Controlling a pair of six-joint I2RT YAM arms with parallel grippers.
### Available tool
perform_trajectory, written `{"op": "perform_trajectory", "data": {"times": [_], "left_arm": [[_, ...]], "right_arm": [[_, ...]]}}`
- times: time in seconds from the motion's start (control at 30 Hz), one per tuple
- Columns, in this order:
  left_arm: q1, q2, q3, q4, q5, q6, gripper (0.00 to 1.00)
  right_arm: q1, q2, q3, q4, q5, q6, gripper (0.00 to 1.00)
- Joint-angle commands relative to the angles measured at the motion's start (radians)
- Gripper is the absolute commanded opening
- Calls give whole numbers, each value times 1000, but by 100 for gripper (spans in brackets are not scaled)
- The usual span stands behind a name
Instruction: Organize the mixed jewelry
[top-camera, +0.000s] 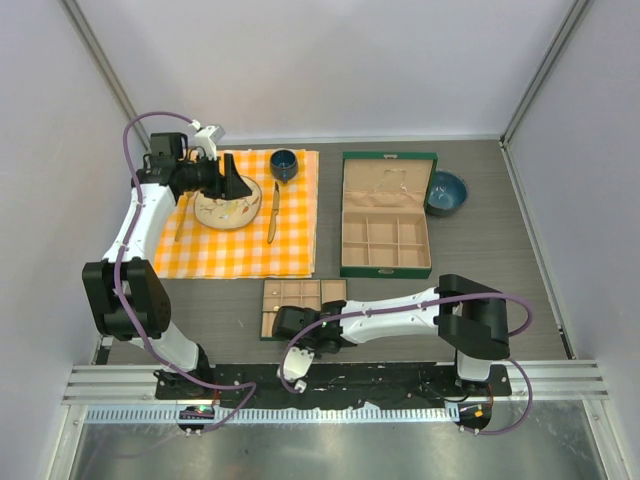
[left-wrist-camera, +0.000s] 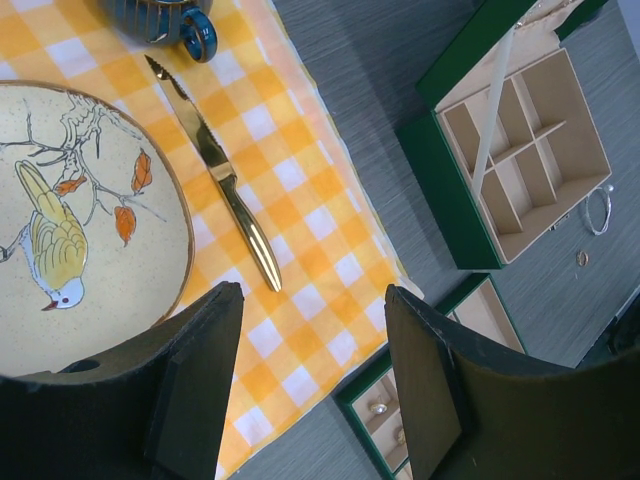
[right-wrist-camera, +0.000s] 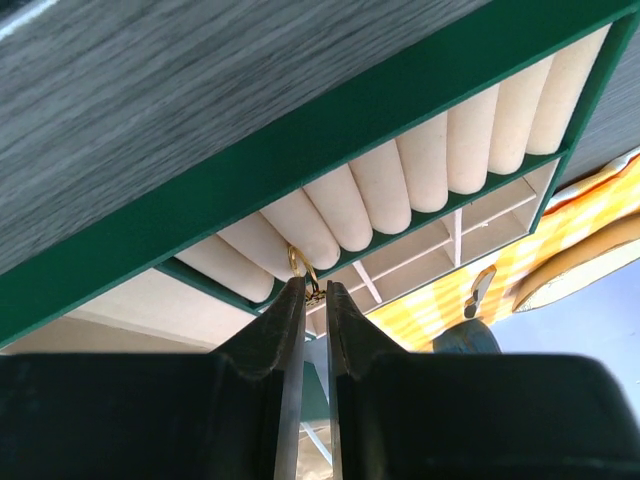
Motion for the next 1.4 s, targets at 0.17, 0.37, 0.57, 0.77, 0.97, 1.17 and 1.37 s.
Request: {"op": "perform_trajectory", "data": {"times": [0.17,0.37,0.57,0.77,0.97,1.17,1.37], "left_arm": [[19,-15,13,44,37,-10,63],[22,-13,14,44,43,-12,63],[27,-13,14,42,47,-10,63],[32,-9,13,48,58,-19,63],[33,-7,2,53,64,-21,63],[44,-9,-10,60,72,-21,63],[54,-10,-18,60,81,-19,63]], "right_arm": [[4,14,13,14,-17,-14,5],[4,14,-5,14,-18,-27,5],[4,8,-36,17,-15,-47,5],[7,25,-38,32,-12,-79,5],[6,46,-24,46,-18,-82,4],[6,62,-19,48,-26,-76,5],[16,69,-18,43,-31,-59,5]]}}
